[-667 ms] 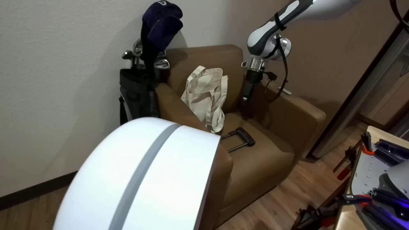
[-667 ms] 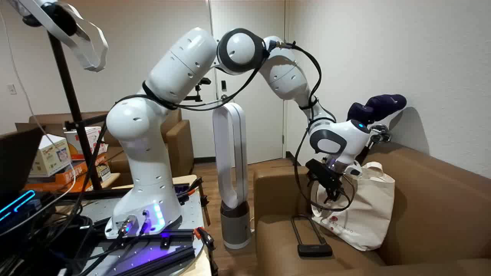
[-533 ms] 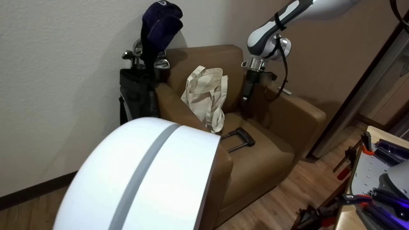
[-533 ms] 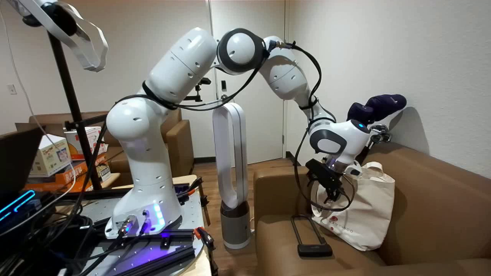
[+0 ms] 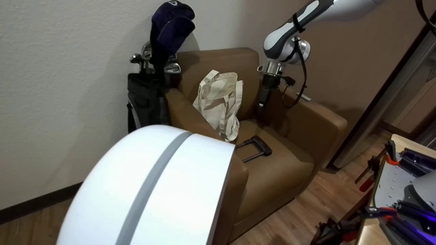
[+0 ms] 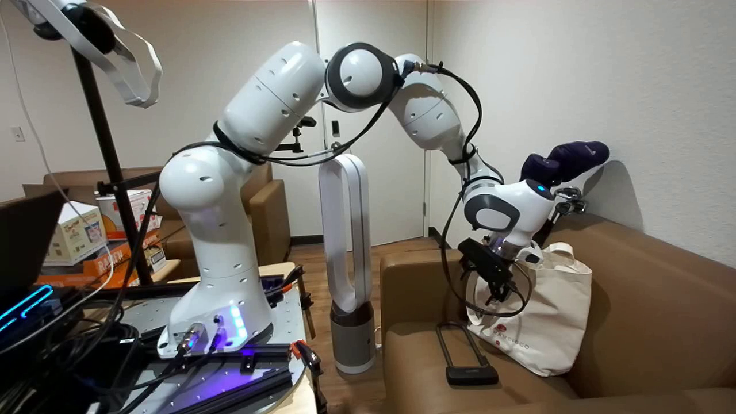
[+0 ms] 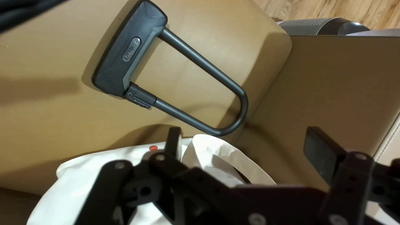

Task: Pick up the golf glove and put it on the couch

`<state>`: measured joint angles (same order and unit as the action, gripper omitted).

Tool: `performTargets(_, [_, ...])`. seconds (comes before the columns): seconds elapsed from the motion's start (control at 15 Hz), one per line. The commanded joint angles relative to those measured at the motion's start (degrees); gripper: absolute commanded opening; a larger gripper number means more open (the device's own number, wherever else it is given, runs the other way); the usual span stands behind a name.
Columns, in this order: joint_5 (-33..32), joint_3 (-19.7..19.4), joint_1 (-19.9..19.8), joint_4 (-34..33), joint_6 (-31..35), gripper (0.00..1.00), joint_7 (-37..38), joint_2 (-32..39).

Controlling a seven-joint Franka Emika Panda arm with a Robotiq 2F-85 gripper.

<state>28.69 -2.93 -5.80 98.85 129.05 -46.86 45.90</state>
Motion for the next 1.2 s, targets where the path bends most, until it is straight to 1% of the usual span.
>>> performTargets(0.0, [-3.4,3.7,-3.4,0.0,0.9,1.00,1.9,0.0])
performTargets(0.93, [-3.4,3.7,-3.4,0.0,0.9,1.00,1.9,0.0])
performTargets(1.0, [-3.6,3.0,-3.2,1.0,0.6,1.00,3.3,-0.7])
performTargets(1.13, [-4.6,3.1,-4.0,2.3,-0.7,1.00,5.6,-1.7])
